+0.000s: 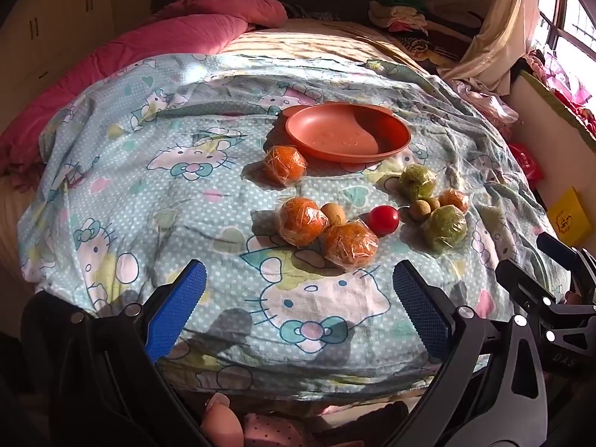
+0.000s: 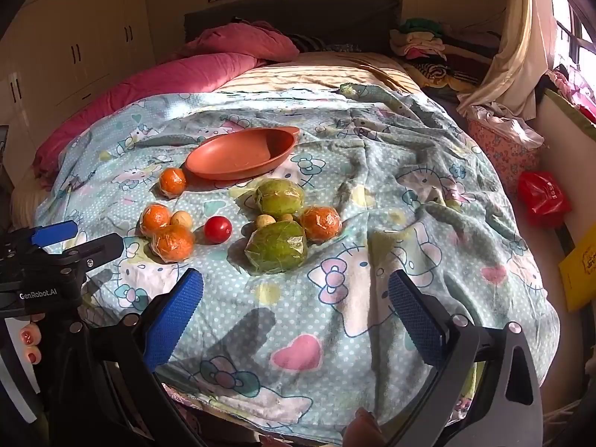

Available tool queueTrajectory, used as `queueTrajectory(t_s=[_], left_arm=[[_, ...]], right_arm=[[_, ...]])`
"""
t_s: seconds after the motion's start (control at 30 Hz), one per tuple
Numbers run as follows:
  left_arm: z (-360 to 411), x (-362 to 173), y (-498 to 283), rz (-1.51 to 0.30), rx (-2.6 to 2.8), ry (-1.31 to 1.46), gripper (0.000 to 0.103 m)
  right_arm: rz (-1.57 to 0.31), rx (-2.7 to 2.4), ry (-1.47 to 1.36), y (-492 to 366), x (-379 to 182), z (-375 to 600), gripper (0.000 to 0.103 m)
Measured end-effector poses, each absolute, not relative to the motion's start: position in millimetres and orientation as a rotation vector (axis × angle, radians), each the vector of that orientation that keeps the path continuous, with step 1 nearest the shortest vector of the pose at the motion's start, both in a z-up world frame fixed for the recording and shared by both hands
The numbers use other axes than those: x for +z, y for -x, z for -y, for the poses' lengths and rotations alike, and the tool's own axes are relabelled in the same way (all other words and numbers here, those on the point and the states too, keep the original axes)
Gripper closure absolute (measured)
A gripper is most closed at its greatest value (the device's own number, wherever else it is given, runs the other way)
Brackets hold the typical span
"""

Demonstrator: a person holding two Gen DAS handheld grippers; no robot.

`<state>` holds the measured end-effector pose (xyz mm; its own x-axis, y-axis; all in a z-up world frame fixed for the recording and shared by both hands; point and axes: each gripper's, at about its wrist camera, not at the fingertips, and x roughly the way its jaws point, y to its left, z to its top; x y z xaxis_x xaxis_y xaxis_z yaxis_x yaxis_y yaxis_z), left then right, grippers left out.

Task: Organize fruits

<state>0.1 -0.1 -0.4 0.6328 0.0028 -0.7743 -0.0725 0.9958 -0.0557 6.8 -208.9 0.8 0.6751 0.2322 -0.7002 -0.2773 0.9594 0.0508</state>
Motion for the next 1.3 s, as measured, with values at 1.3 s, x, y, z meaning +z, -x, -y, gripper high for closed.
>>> queueTrajectory(t_s=[1.3], left_arm=[[7.5, -2.2, -0.5, -0.886, 0.030, 0.084, 0.008]], right_arm=[[-0.777, 0.286, 0.059, -6.3, 3.1, 206.9, 0.004]])
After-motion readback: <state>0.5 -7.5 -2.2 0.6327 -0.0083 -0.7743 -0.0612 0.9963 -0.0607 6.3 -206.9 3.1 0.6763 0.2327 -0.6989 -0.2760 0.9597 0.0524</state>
